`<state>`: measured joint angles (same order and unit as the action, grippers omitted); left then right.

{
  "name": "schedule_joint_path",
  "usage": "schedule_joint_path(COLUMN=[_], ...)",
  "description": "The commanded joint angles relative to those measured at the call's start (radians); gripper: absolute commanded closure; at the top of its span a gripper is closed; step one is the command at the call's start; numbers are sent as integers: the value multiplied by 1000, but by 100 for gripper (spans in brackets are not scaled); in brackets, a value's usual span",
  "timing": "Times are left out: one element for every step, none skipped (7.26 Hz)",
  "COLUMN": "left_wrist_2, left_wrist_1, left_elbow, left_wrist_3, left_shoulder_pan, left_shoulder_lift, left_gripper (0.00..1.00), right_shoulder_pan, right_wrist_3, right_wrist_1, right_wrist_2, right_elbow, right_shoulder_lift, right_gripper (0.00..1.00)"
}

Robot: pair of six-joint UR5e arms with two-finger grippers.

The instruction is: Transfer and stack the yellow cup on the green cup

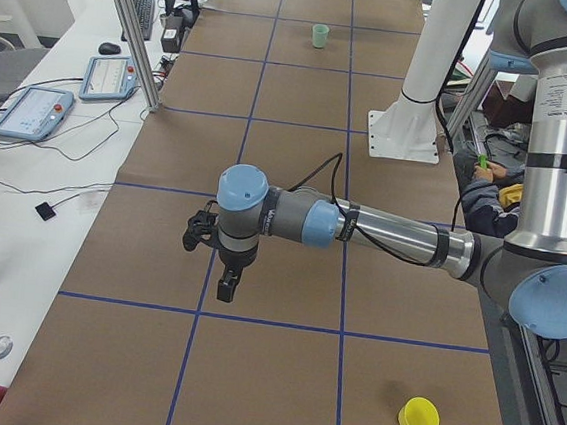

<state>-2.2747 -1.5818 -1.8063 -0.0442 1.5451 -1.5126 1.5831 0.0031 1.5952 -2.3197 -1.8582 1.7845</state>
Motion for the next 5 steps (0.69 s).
schedule_joint_path(left_wrist_2=[3, -5, -6, -3, -3], left_wrist_1=[-149, -176, -176, -178, -179], left_elbow=[7, 8, 10, 1, -5], left_wrist_3=[6, 18, 18, 17, 18], left_shoulder_pan=[-2, 0, 0, 1, 1], left_shoulder_lift=[-24, -37, -29, -27, -9], left_gripper=[0, 0, 0, 0, 0], right_shoulder_pan=[0, 0, 0, 0, -2], right_wrist_3=[-2, -3, 0, -2, -2], right_wrist_1=[-3, -3, 0, -3, 2], right_wrist_2=[-1, -4, -9, -15, -27], right_elbow=[7, 11, 19, 24, 22], right_shoulder_lift=[1, 1, 21, 33, 52], right_gripper=[0, 0, 0, 0, 0])
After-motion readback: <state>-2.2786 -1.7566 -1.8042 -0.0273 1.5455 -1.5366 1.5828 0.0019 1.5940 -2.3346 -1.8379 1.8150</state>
